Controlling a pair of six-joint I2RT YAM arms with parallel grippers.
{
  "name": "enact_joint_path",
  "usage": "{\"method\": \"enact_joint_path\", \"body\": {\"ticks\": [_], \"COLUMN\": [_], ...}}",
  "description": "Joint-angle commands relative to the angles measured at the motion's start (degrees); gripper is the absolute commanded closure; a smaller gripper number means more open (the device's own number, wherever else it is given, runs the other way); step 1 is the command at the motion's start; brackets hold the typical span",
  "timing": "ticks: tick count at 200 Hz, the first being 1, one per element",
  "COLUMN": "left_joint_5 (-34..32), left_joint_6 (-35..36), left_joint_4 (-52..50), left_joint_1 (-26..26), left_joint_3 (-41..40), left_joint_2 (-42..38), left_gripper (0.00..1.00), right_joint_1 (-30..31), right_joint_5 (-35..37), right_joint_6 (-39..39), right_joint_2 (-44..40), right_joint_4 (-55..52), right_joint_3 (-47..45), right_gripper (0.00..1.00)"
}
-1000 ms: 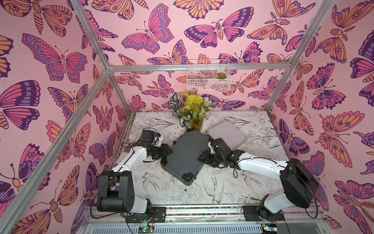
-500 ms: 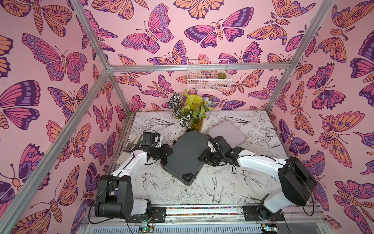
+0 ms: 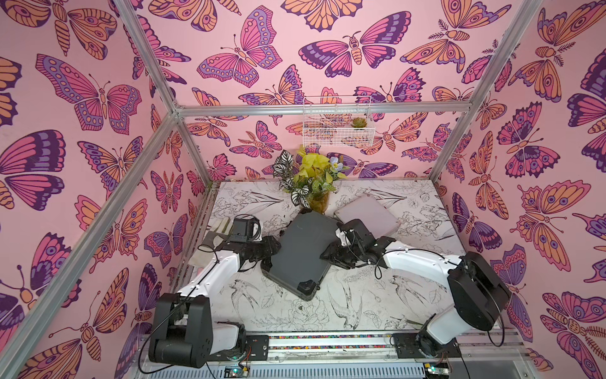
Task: Open the poker set cases
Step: Adjust the poker set case at the center of the board.
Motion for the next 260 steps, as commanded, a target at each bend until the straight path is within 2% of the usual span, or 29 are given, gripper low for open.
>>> {"method": "enact_joint_path", "body": {"ticks": [1,67,131,260], "left_joint_5": [15.54,15.50,16.54,19.66], "left_joint_6": [-6.56,-9.24,-13.71,-22.00], "left_joint_4": [-15.21,-14.01,-9.22,-3.35], "left_joint_1": [-6.34,-9.03,-10.16,-19.71], "left_joint_3": [-5.30,-7.32,-11.06,-14.98], "left_joint_2": [1.60,0.69,-0.97,-1.38], "left_gripper": [0.42,0.42,0.41,0.41], "right_joint_1": [1.47,1.33,1.33,1.50], "right_joint_5": [-0.30,-0.34,-2.36,-7.91], "right_joint_6": [-3.16,-4.84,-6.52,-3.74], "right_joint_2": [4.77,4.58,8.95,13.72], "right_joint_4": [8.29,7.77,8.32,12.74], "right_joint_3": [1.55,1.41,5.48,7.92], "right_gripper": [0.45,0.45,0.45,0.41]}}
